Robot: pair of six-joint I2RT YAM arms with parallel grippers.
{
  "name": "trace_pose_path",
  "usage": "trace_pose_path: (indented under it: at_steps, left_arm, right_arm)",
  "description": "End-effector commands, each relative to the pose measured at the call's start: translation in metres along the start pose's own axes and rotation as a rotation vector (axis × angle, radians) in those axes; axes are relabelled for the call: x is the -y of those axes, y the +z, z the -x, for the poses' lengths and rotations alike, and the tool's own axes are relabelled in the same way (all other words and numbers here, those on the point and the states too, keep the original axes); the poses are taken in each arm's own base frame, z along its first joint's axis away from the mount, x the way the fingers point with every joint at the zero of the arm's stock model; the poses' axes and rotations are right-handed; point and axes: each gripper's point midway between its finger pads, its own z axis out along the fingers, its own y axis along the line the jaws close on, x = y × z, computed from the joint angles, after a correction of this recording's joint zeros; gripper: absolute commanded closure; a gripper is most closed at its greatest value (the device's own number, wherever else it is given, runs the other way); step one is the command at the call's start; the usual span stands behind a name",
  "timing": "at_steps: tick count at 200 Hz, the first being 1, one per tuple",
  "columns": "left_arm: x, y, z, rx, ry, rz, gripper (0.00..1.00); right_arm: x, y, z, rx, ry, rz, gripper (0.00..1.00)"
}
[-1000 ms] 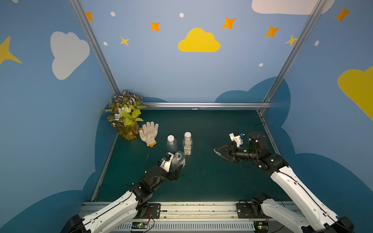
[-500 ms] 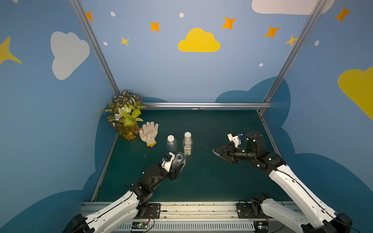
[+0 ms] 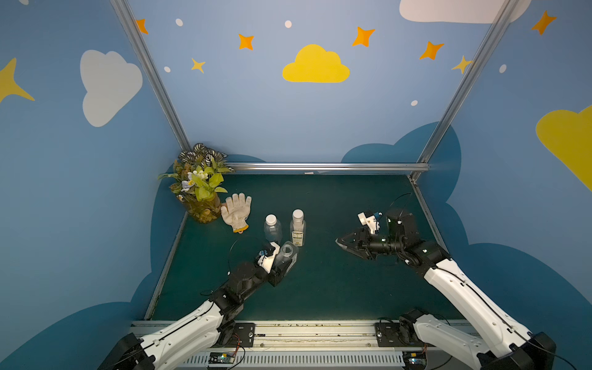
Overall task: Screw on the bottle caps
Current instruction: Pick up the plastic bottle at the center of the board, then screw the bottle cap onto the plastic bottle.
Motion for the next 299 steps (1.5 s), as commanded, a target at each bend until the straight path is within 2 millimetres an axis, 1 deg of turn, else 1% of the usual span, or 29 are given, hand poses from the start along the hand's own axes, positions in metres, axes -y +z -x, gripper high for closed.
trace_pose_path:
  at_steps: [1,23,44,73,98,135,180,209,249,299]
  left_arm:
    - [0.015,0.003,0.018,0.041,-0.031,-0.084,0.75]
    - [0.025,0.008,0.023,0.048,-0.058,-0.14,0.82]
    - [0.036,0.014,0.025,0.041,-0.07,-0.198,0.86]
    - [0.052,0.023,0.023,0.04,-0.068,-0.246,0.87]
    - [0.067,0.03,0.02,0.024,-0.051,-0.284,0.89]
    - [0.081,0.038,0.01,-0.001,-0.047,-0.319,0.9]
    - [0.091,0.042,-0.002,-0.04,-0.047,-0.349,0.9]
    - [0.093,0.043,-0.008,-0.053,-0.053,-0.351,0.91]
    - [0.093,0.045,-0.009,-0.057,-0.056,-0.352,0.91]
    - [0.094,0.045,-0.011,-0.063,-0.053,-0.35,0.91]
  right_arm:
    - [-0.016,-0.006,0.001,0.013,-0.1,-0.017,0.54]
    - [-0.019,-0.004,-0.001,0.004,-0.161,-0.053,0.53]
    - [-0.018,0.0,-0.004,-0.002,-0.237,-0.101,0.53]
    - [-0.014,0.009,-0.007,-0.006,-0.342,-0.174,0.54]
    - [-0.011,0.02,-0.01,-0.014,-0.415,-0.221,0.55]
    - [-0.002,0.036,-0.01,-0.005,-0.514,-0.293,0.55]
    - [0.007,0.057,-0.012,0.002,-0.623,-0.348,0.55]
    - [0.009,0.068,-0.015,0.005,-0.679,-0.368,0.54]
    - [0.014,0.079,-0.021,-0.003,-0.725,-0.39,0.53]
    - [0.021,0.094,-0.034,-0.037,-0.767,-0.414,0.52]
